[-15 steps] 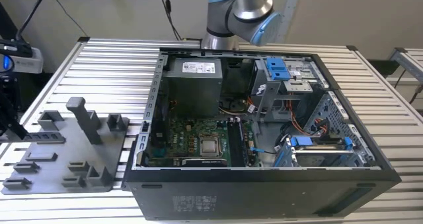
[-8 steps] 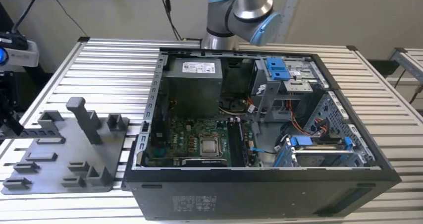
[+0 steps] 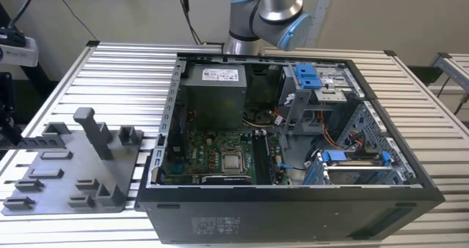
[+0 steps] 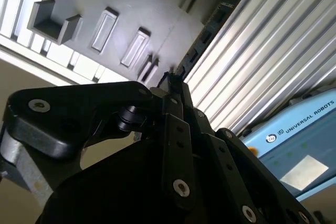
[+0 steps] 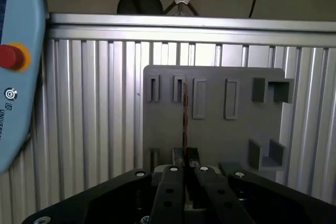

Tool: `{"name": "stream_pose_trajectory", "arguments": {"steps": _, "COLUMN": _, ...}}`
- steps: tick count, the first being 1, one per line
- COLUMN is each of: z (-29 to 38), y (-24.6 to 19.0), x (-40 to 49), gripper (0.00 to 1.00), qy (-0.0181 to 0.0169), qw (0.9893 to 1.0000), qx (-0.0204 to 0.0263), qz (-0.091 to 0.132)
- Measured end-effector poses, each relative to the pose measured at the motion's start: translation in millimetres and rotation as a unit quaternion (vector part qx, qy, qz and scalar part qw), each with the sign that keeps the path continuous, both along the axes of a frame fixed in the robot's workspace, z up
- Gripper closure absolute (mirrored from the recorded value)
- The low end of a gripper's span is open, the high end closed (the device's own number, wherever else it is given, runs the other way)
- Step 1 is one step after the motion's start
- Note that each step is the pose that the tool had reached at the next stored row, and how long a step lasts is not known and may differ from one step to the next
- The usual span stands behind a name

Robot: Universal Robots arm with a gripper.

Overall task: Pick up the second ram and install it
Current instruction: 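Pick up the second ram and move it above second insertion slot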

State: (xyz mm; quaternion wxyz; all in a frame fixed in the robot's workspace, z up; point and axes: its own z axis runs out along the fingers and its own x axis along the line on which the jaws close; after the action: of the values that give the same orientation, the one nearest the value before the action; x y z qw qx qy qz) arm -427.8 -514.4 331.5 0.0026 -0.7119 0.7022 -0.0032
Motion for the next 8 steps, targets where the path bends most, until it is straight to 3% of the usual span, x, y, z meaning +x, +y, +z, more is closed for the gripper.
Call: {"name": "stream_pose_trajectory", "arguments": {"steps": 8, "z": 12.6, "y": 0.0, "x": -0.2, "gripper": 0.86, "qy": 0.0000, "qw": 1.0000, "qx": 0.0000, "qz": 0.000}}
